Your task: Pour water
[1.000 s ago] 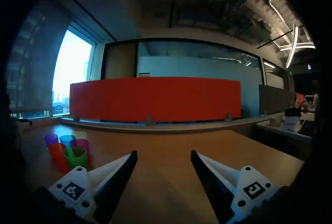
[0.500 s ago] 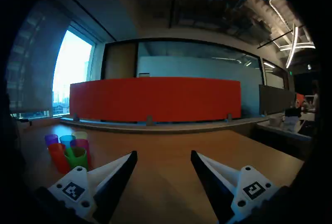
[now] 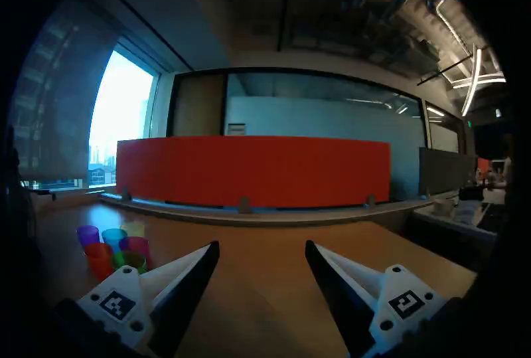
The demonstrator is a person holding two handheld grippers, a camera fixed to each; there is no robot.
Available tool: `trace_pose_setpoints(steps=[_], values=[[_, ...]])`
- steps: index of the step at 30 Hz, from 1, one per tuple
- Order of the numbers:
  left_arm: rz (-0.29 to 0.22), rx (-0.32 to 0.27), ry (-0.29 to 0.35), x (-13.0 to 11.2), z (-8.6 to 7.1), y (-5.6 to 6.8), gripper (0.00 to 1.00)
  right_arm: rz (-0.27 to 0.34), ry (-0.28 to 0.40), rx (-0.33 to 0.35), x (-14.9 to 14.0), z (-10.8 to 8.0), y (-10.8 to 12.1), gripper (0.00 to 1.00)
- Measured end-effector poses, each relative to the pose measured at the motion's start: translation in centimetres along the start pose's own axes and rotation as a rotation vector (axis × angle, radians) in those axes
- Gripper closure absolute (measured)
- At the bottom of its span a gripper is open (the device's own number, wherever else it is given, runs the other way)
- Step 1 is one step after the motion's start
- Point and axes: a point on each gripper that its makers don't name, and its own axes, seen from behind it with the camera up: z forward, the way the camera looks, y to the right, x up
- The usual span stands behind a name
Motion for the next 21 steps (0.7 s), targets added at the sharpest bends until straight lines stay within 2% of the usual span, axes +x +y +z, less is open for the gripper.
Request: trace_pose_setpoints(steps=[6,15,21], values=[[0.015,-0.011,-0.007,2.2,0.2,-0.1,0.08,-0.006,-0.024,0.014,1.1,0.0,-0.3,0.00],[0.030,-0.023,-0.036,4.6,0.8,-0.4,0.08,0.016,-0.031,0.032,4.0,0.4,-0.4,0.00],[0.036,-0.062,-0.049,6.7,1.5,0.0,0.08,0.025,-0.027,0.065,6.3,1.0,-1.1,0.00]])
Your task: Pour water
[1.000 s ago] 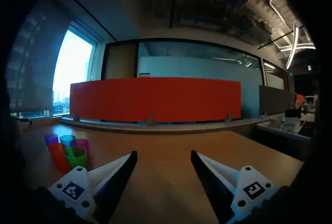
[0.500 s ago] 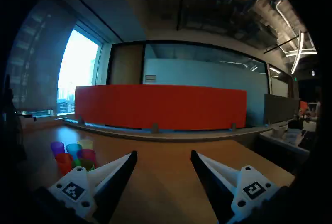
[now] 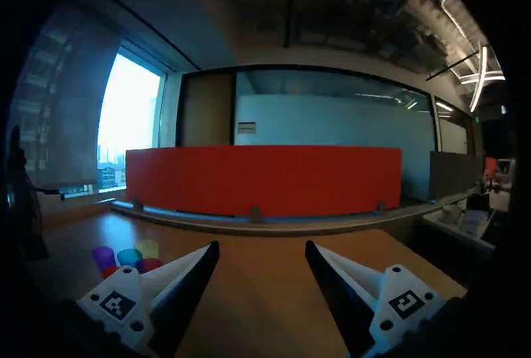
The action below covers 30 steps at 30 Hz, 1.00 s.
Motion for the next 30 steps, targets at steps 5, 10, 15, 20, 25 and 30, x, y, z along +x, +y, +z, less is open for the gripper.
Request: trace_pose_setpoints(steps=[5,10,15,20,25,30], values=[[0.004,-0.041,-0.007,1.7,0.3,0.6,0.08,0.001,-0.003,0.037,1.6,0.6,-0.8,0.00],[0.012,-0.077,-0.031,2.5,0.7,1.0,0.08,0.007,-0.010,0.063,2.6,1.3,-1.2,0.00],[0.042,-0.104,-0.032,3.5,0.9,1.2,0.08,0.005,-0.016,0.078,3.3,1.7,-1.4,0.00],[0.049,-0.138,-0.039,3.9,1.1,1.6,0.08,-0.005,-0.031,0.106,3.3,2.0,-2.0,0.00],[0.052,-0.180,-0.050,4.4,1.3,2.2,0.08,-0.008,-0.045,0.156,3.5,2.3,-3.1,0.00],[0.048,-0.239,-0.055,5.0,1.3,3.3,0.08,-0.024,-0.059,0.245,3.8,2.2,-5.1,0.00]])
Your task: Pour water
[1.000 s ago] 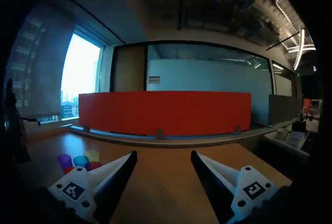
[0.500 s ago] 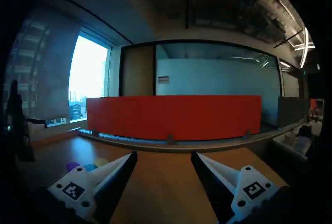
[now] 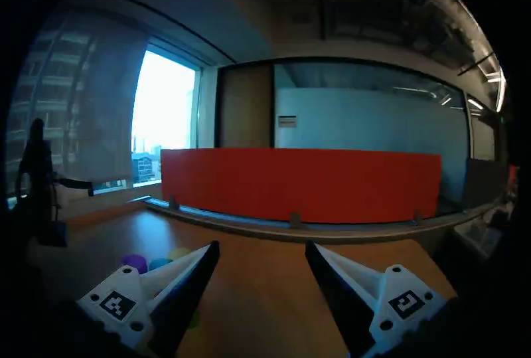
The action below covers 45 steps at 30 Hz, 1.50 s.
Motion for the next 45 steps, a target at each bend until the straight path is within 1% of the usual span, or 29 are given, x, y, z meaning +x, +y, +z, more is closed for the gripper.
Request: trace_pose_setpoints(steps=[6,12,18,24,26,36,39,45], values=[[-0.001,-0.091,-0.041,-0.6,0.7,1.6,0.08,-0.022,-0.034,0.130,-0.1,0.2,-2.7,0.00],[0.015,-0.141,-0.078,-1.5,1.5,2.0,0.08,-0.049,-0.086,0.253,-0.8,0.3,-5.1,0.00],[0.038,-0.205,-0.132,-2.5,2.1,2.9,0.08,-0.101,-0.136,0.340,-1.4,0.2,-6.4,0.00],[0.071,-0.267,-0.163,-3.2,2.7,4.0,0.08,-0.138,-0.179,0.391,-2.1,0.2,-7.0,0.00],[0.068,-0.275,-0.168,-3.3,2.9,4.0,0.08,-0.145,-0.190,0.406,-2.5,0.2,-7.2,0.00],[0.025,-0.274,-0.168,-3.4,3.3,3.6,0.08,-0.190,-0.248,0.448,-4.5,0.8,-7.4,0.00],[0.026,-0.281,-0.168,-3.4,3.3,3.5,0.08,-0.198,-0.262,0.463,-5.0,1.1,-7.6,0.00],[0.046,-0.306,-0.173,-4.0,3.4,3.9,0.08,-0.210,-0.295,0.494,-6.5,1.6,-8.2,0.00]])
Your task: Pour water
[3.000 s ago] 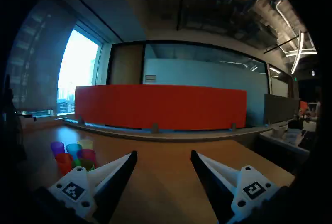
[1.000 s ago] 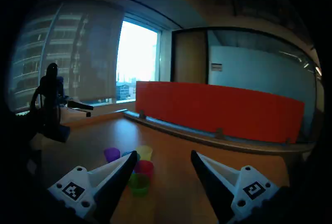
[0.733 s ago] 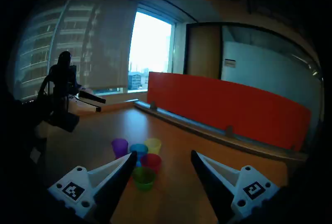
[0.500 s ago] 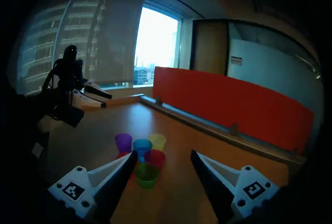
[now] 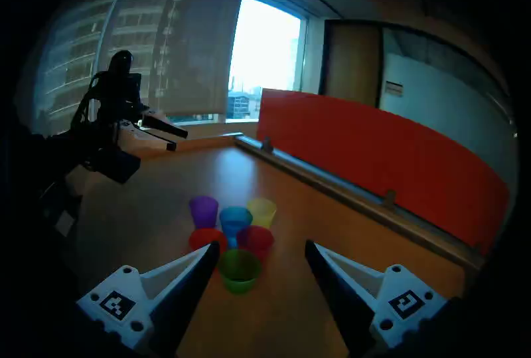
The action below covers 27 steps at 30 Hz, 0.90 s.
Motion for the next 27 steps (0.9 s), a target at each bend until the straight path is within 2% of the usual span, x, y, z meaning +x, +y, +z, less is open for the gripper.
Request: trace_pose_setpoints(steps=[27], values=[[0.055,-0.027,-0.019,-0.6,1.2,0.8,0.08,-0.037,-0.172,0.116,-7.9,6.0,-1.5,0.00]])
